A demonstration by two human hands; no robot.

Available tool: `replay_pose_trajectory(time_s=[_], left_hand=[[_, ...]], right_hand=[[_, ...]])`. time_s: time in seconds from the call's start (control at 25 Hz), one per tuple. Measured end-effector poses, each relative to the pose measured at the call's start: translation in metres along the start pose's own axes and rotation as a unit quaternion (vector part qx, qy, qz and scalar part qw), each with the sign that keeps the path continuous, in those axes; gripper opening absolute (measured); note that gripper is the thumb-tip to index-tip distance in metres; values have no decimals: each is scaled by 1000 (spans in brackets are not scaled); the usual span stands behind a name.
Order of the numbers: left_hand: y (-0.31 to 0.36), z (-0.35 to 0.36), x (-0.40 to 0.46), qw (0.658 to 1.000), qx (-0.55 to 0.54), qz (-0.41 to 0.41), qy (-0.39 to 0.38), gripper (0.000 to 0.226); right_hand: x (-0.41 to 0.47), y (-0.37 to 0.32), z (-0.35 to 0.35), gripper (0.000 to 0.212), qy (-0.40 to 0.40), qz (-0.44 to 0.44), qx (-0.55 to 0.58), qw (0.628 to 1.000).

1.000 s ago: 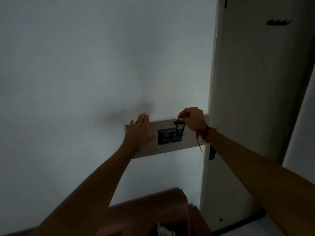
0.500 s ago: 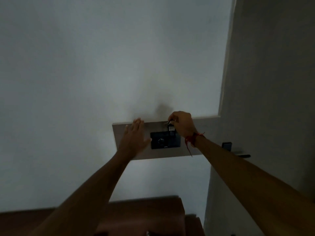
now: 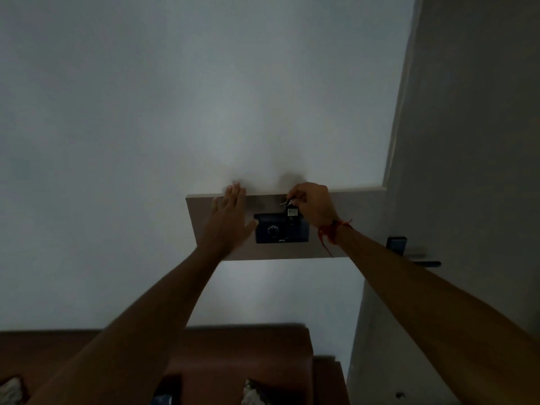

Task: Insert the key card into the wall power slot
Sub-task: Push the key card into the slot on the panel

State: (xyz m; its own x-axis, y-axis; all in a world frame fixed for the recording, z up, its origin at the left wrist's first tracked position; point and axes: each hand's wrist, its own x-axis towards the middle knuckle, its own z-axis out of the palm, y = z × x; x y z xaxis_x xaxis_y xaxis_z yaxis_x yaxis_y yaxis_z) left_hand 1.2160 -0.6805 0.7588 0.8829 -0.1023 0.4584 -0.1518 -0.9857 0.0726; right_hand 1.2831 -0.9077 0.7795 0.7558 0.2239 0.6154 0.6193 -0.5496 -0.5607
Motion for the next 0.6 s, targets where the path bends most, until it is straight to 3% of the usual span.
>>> replay_pose_trajectory(time_s=[0.32, 0.6], left_hand=[[17, 15, -1, 1000, 17, 0, 7, 89], [16, 23, -3, 1000, 14, 2, 0, 90]], right_hand=[[0, 14, 2, 14, 7, -22, -61, 998], [-8, 11, 19, 27, -46, -49, -103, 992]])
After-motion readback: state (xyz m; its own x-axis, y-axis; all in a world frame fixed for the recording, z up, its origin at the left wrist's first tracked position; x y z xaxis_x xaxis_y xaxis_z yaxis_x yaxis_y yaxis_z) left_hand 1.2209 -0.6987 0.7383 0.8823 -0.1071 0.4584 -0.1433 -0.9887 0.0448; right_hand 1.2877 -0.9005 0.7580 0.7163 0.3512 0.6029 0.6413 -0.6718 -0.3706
